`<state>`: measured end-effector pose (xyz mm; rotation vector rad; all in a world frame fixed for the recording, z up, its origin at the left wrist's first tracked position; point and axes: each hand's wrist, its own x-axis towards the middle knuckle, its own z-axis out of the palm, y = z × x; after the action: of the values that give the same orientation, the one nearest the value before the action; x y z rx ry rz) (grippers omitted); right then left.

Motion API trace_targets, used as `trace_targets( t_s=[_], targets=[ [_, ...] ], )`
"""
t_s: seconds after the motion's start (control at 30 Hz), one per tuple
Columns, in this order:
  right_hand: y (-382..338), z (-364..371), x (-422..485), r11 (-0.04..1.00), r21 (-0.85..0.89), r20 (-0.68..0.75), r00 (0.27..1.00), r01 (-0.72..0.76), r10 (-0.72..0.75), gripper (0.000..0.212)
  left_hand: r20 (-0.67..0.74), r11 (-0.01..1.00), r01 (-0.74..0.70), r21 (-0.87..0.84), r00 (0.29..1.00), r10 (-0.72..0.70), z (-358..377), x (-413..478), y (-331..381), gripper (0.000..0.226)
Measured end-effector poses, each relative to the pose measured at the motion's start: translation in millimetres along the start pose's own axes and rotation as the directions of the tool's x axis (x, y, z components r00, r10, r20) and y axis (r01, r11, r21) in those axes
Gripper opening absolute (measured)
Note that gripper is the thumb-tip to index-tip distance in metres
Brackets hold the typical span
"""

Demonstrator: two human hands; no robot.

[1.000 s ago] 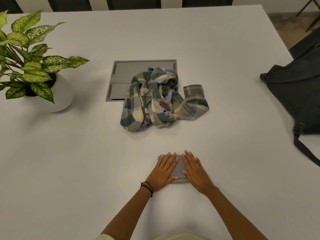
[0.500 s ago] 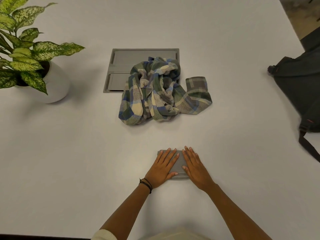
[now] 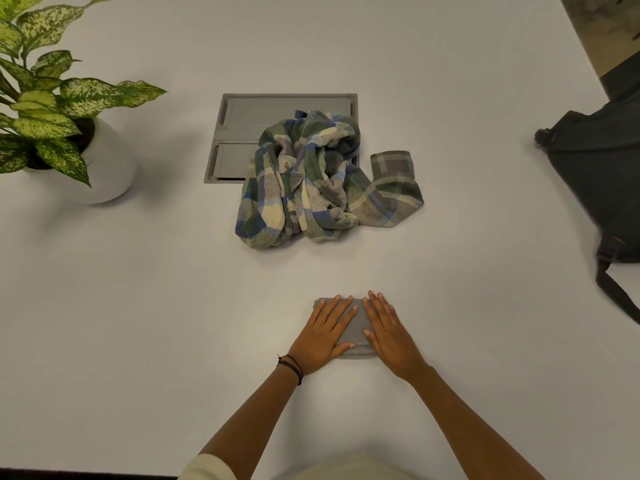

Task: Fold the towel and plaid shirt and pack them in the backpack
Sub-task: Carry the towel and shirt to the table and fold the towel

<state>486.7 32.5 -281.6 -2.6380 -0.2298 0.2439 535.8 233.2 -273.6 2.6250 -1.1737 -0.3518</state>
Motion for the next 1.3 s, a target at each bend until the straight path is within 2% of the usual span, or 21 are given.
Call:
trace_targets(
  t_s=[0.2, 0.37, 0.47, 0.6, 0.97, 1.1, 1.23, 1.3],
  targets=[
    [-7.5, -4.1, 0.7, 1.0, 0.024, -0.009, 1.0, -0.013, 0.013, 0.062, -0.061, 0.977, 0.075, -0.198, 0.994, -0.089, -6.9, -0.9, 7.5, 0.057],
    [-32.5, -6.2, 7.3, 0.999, 0.03, -0.043, 0.999, 0.022, -0.02, 0.05, -0.085, 0.995, 0.084, -0.046, 0.992, -0.088, 1.5, -2.7, 10.8, 0.054],
    [-34.7, -2.6, 6.0, 1.0, -0.004, 0.024, 1.0, -0.004, 0.004, 0.051, -0.091, 0.995, 0.092, -0.043, 0.991, -0.095, 1.2, -1.3, 11.1, 0.054],
    [-29.8, 0.3, 5.7, 1.0, -0.02, 0.057, 0.998, -0.021, 0.022, 0.058, -0.089, 0.996, 0.072, -0.059, 0.993, -0.077, 1.6, -0.5, 8.2, 0.054],
    [-24.9, 0.7, 8.6, 1.0, 0.031, 0.04, 0.999, 0.003, -0.004, 0.056, -0.053, 0.993, 0.066, -0.101, 0.996, -0.072, -1.6, 1.7, 7.1, 0.052],
    [-25.9, -11.4, 13.2, 0.986, 0.166, 0.024, 1.0, 0.015, -0.02, 0.054, -0.035, 0.979, 0.069, -0.191, 0.996, -0.077, -11.4, 5.6, 2.0, 0.057],
    [-19.8, -29.3, 24.4, 0.976, 0.199, 0.058, 0.996, -0.084, 0.074, 0.05, -0.004, 0.966, 0.077, -0.249, 0.997, -0.08, -31.4, 12.5, -9.2, 0.065],
    [-17.5, -40.0, 27.0, 0.966, 0.196, 0.128, 0.981, -0.171, 0.148, 0.053, 0.027, 0.941, 0.129, -0.312, 0.992, -0.127, -37.9, 12.8, -13.8, 0.06]
  ],
)
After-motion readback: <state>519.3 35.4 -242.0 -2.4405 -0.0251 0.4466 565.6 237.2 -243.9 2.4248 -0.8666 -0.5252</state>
